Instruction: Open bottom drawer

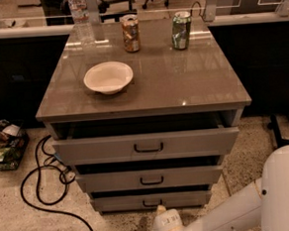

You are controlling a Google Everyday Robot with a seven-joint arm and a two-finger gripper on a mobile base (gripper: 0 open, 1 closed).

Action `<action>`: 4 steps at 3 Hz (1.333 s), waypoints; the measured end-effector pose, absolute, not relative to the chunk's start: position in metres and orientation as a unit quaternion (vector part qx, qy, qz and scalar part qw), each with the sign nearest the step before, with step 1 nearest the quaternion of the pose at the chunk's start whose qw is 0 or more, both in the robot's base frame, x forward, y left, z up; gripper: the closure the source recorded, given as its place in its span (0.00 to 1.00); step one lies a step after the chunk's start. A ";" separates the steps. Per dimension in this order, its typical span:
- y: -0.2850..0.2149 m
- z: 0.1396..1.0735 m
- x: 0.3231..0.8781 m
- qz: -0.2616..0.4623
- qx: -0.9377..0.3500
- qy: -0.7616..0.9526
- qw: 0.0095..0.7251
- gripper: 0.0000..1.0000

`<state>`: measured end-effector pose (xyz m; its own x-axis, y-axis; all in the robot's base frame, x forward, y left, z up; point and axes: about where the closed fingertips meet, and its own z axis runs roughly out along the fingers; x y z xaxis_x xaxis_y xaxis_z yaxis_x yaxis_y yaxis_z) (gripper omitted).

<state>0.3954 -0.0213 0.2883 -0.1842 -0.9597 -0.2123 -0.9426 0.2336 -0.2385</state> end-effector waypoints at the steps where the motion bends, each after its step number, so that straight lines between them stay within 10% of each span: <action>1: -0.030 0.261 0.416 -0.047 -0.589 0.794 0.144 0.00; 4: -0.031 0.217 0.455 -0.064 -0.581 0.798 0.147 0.00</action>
Offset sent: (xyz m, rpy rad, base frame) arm 0.0556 -0.0180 -0.0658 -0.1428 -0.0173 -0.1726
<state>0.4551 -0.0315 0.2171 -0.2811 -0.9462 -0.1599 -0.9090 0.3160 -0.2718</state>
